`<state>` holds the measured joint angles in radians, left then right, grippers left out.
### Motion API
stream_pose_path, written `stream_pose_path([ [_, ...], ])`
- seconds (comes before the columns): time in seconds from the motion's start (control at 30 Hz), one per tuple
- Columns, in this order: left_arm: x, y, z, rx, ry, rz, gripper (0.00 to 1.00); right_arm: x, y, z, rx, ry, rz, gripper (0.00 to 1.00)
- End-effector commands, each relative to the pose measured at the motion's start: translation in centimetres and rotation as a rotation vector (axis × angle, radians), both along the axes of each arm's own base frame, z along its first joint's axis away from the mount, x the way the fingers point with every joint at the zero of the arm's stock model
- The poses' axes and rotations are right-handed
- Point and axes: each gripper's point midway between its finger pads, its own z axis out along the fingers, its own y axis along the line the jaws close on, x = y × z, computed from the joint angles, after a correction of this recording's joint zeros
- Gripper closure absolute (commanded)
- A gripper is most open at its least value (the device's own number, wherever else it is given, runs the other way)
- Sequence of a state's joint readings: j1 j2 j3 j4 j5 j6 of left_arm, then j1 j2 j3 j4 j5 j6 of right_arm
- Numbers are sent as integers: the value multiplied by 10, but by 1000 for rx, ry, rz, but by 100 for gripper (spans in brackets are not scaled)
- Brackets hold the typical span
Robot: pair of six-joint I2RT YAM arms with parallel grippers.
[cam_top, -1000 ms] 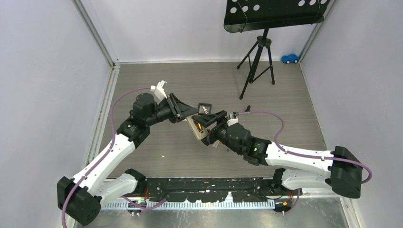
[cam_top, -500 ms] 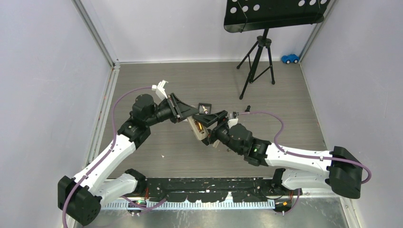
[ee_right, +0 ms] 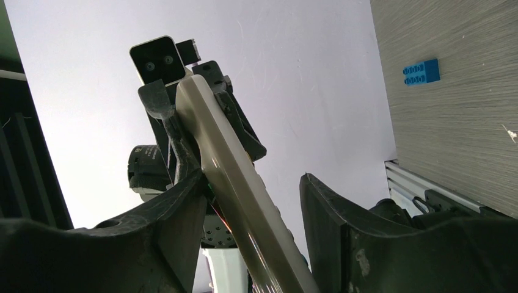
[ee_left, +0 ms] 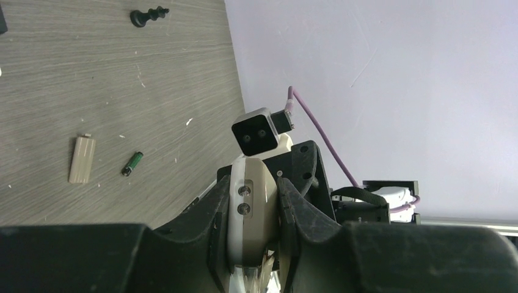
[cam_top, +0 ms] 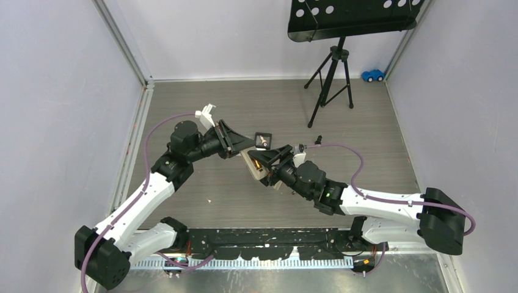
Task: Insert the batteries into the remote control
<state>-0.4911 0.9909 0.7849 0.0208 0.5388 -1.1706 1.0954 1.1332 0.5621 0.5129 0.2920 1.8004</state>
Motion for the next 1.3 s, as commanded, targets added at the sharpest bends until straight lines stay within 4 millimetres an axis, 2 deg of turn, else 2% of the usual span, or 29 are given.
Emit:
stream_pose_path([
  [0.0,-10,-5,16,-23,-7,-53,100,4,-7,8,22,-37,-31,57],
  [0.13,-13,-7,19,-49,40,-70,100,4,-9,3,9,-42,-35,64],
  [0.37,-20,-11,28,-120,128,-94,100,5,-16,1,-28,-88,-57,65],
  [0.57,-24,-10,39,-195,201,-96,100,6,-19,-9,-33,-88,-72,65],
  [0.77,-24,-9,45,-235,211,-96,100,4,-11,-11,-39,-98,-41,60],
  [1.0,-20,-6,56,-270,185,-69,100,0,-11,-28,-127,-121,-13,68],
  [1.13,-20,-6,55,-259,179,-67,100,-5,-13,-33,-209,-171,10,69],
  [1.2,-19,-6,52,-248,174,-67,100,-6,-16,-32,-231,-187,11,65],
  [1.27,-20,-7,49,-226,152,-74,100,-6,-20,-26,-235,-201,2,52],
])
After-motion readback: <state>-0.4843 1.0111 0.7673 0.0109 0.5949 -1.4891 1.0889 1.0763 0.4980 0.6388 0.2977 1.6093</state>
